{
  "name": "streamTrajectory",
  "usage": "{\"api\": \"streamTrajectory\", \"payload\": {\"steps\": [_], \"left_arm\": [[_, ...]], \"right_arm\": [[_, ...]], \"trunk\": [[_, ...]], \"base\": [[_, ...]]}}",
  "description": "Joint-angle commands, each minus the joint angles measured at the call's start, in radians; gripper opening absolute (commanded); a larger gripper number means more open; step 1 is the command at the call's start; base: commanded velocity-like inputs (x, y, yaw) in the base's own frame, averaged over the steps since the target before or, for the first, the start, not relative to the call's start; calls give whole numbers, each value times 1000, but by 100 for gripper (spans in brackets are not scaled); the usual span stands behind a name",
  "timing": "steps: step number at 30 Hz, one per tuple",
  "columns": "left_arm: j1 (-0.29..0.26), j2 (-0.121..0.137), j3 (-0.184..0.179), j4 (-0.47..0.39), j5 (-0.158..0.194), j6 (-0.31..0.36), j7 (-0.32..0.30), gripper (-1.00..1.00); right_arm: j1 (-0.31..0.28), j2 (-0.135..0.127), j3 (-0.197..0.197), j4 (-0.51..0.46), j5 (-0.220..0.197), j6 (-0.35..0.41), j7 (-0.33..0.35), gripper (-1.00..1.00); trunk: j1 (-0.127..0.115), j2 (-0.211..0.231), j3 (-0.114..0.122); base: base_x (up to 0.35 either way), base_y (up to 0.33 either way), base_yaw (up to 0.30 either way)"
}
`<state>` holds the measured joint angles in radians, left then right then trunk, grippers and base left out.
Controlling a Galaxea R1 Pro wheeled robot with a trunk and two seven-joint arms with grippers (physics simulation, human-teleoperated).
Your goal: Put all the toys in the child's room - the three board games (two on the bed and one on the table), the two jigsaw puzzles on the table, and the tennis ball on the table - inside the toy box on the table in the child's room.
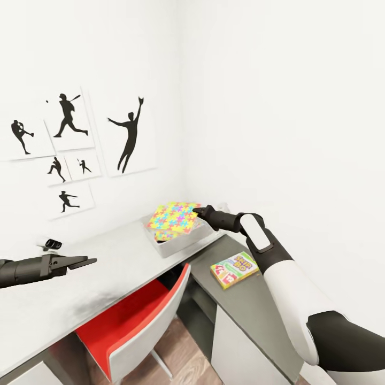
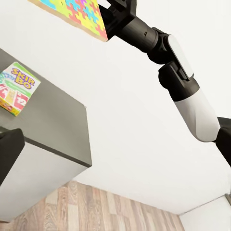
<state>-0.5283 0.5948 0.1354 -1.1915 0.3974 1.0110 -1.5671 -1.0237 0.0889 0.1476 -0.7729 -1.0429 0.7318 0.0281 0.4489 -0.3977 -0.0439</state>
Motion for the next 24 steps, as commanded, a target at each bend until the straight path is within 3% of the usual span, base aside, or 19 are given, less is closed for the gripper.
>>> {"api": "streamTrajectory", "payload": {"steps": [1, 12, 20, 24], "left_arm": [[-1, 0, 0, 0, 0, 11, -4, 100], [-1, 0, 0, 0, -1, 11, -4, 100], [-1, 0, 0, 0, -1, 11, -4, 100], [-1, 0, 0, 0, -2, 11, -4, 100]], "right_arm": [[-1, 0, 0, 0, 3, 3, 3, -100], [-1, -3, -1, 0, 1, 0, 3, -100], [-1, -6, -2, 0, 1, -1, 3, -100], [-1, -8, -2, 0, 0, 1, 4, -100]], "trunk": [[1, -2, -2], [1, -2, -2], [1, -2, -2], [1, -2, -2]], "base": [[237, -10, 271], [103, 48, 93], [20, 72, -8], [129, 100, -189]]}}
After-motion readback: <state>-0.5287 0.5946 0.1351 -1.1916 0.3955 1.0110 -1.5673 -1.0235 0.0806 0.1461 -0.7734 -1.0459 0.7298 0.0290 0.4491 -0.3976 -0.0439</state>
